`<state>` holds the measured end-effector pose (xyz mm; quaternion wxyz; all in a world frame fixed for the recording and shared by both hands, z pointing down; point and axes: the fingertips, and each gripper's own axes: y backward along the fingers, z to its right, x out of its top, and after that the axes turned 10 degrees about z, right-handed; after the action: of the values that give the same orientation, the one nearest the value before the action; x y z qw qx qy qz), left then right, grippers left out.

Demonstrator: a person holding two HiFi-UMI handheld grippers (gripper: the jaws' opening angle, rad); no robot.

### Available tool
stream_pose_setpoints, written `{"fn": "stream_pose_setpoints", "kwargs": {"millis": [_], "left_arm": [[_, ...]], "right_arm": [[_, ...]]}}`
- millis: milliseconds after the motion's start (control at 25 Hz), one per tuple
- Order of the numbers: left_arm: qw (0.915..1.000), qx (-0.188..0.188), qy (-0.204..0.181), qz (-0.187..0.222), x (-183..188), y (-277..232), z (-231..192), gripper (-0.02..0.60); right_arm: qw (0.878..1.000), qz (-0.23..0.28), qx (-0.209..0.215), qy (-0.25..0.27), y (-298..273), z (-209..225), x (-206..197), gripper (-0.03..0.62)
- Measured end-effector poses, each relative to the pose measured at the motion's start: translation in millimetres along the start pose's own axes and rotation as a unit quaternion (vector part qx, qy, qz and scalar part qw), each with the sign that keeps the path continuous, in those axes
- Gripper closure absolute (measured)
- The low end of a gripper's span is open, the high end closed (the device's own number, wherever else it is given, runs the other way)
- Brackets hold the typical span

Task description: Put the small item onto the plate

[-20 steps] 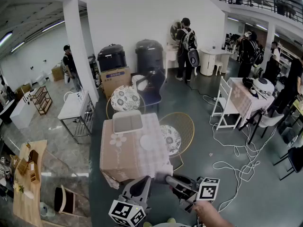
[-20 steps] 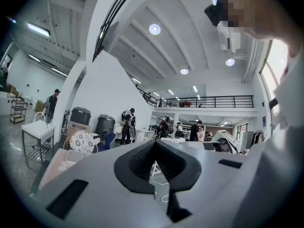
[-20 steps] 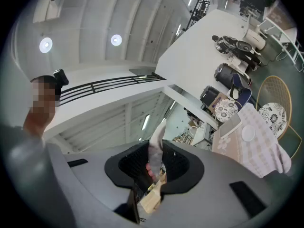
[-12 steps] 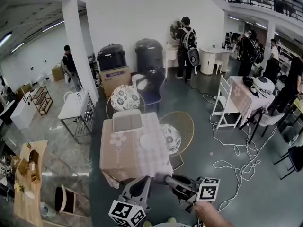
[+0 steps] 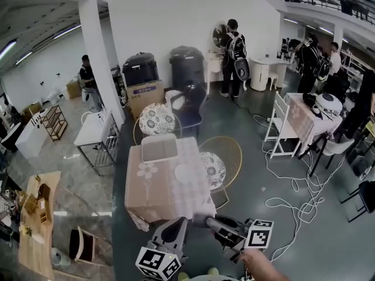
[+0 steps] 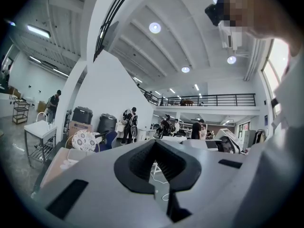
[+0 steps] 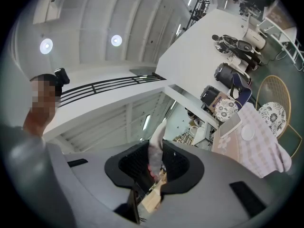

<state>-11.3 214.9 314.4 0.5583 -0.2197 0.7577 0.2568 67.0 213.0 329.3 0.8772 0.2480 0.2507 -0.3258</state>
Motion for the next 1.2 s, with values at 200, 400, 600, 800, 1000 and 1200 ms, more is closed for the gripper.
{"fn": "stream_pose_setpoints", "kwargs": {"millis": [200, 400, 600, 800, 1000, 1200], "left_arm": [[1.0, 0.006, 0.001, 0.0, -3, -2, 0, 0.577], [0.9999, 0.016, 0.002, -0.002, -6, -8, 0, 0.577], [0.9995, 0.031, -0.001, 0.001, -10, -12, -1, 0.577], [0.9987, 0.05, -0.005, 0.0, -17, -16, -2, 0.577], [0.998, 0.062, -0.011, -0.002, -20, -27, -11, 0.577], [0.9979, 0.064, -0.011, -0.003, -24, -45, -40, 0.577]], "right_arm": [[1.0, 0.006, 0.001, -0.013, 4, 4, 4, 0.502], [1.0, 0.002, 0.006, -0.016, 9, 10, 10, 0.502], [1.0, -0.006, 0.014, -0.02, 13, 16, 13, 0.502], [0.999, -0.014, 0.02, -0.024, 17, 29, 17, 0.502], [0.999, -0.02, 0.023, -0.026, 9, 40, 22, 0.502], [0.999, -0.021, 0.018, -0.028, -15, 63, 25, 0.502]]}}
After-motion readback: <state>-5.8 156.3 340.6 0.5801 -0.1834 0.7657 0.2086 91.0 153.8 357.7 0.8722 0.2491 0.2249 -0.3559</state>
